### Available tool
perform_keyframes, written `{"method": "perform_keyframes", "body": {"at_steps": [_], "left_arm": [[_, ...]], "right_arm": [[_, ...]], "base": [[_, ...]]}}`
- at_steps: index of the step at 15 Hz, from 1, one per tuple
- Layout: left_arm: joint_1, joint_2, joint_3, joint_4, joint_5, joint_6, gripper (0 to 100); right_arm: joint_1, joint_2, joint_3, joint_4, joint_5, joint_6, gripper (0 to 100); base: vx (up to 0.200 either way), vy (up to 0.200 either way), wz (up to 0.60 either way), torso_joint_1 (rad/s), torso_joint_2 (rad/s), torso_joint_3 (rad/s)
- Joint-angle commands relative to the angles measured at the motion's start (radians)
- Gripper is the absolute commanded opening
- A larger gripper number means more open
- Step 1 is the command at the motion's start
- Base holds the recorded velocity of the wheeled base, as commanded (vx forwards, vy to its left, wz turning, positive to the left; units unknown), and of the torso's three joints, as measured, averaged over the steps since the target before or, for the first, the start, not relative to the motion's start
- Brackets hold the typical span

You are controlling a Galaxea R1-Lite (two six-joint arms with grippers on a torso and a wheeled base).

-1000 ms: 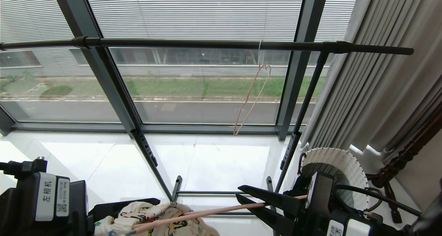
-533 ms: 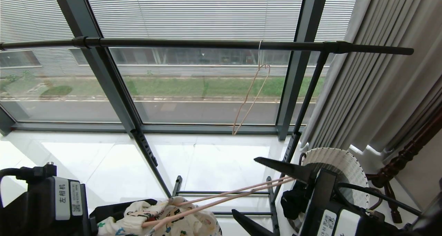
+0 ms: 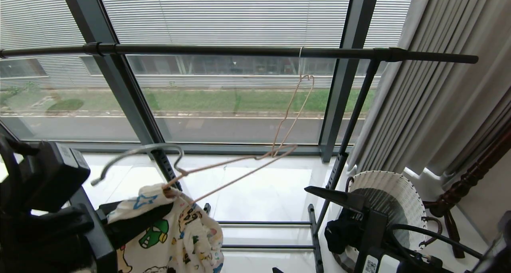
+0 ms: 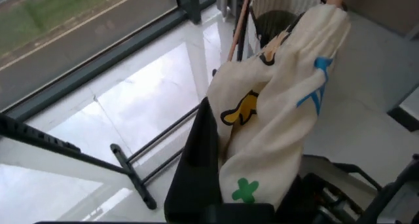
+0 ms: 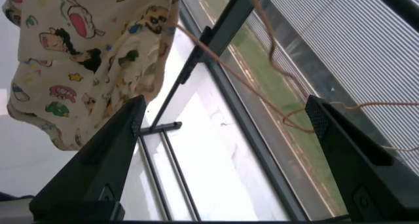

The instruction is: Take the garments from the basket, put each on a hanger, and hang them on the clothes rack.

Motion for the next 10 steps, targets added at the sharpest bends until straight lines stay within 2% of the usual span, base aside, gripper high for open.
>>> {"method": "perform_keyframes", "body": {"at_steps": [1,3,4,6,8,10], "left_arm": [[0.006,0.047,-0.116,0.002,-0.001,-0.040,0],[-0.009,0.050,-0.140,0.002,-0.001,-0.036,0],[-0.029,0.047,-0.149,0.000,0.000,-0.027,0],[-0.034,0.041,-0.149,0.000,-0.001,0.075,0],[-0.034,0.036,-0.157,-0.001,-0.003,0.084,0],[-0.038,0.027,-0.165,-0.001,-0.005,0.085,0]], "right_arm": [[0.001,0.076,0.023,0.000,-0.034,-0.001,100],[-0.001,0.145,-0.005,-0.009,-0.116,0.006,100],[-0.011,0.188,-0.049,-0.038,-0.117,0.046,100],[-0.030,0.274,-0.154,-0.109,-0.162,0.194,100],[-0.045,0.321,-0.238,-0.112,-0.289,0.330,100],[-0.065,0.332,-0.263,-0.112,-0.312,0.361,100]], "base": [[0.000,0.000,0.00,0.000,0.00,0.000],[0.000,0.000,0.00,0.000,0.00,0.000],[0.000,0.000,0.00,0.000,0.00,0.000],[0.000,0.000,0.00,0.000,0.00,0.000],[0.000,0.000,0.00,0.000,0.00,0.000],[0.000,0.000,0.00,0.000,0.00,0.000]]}}
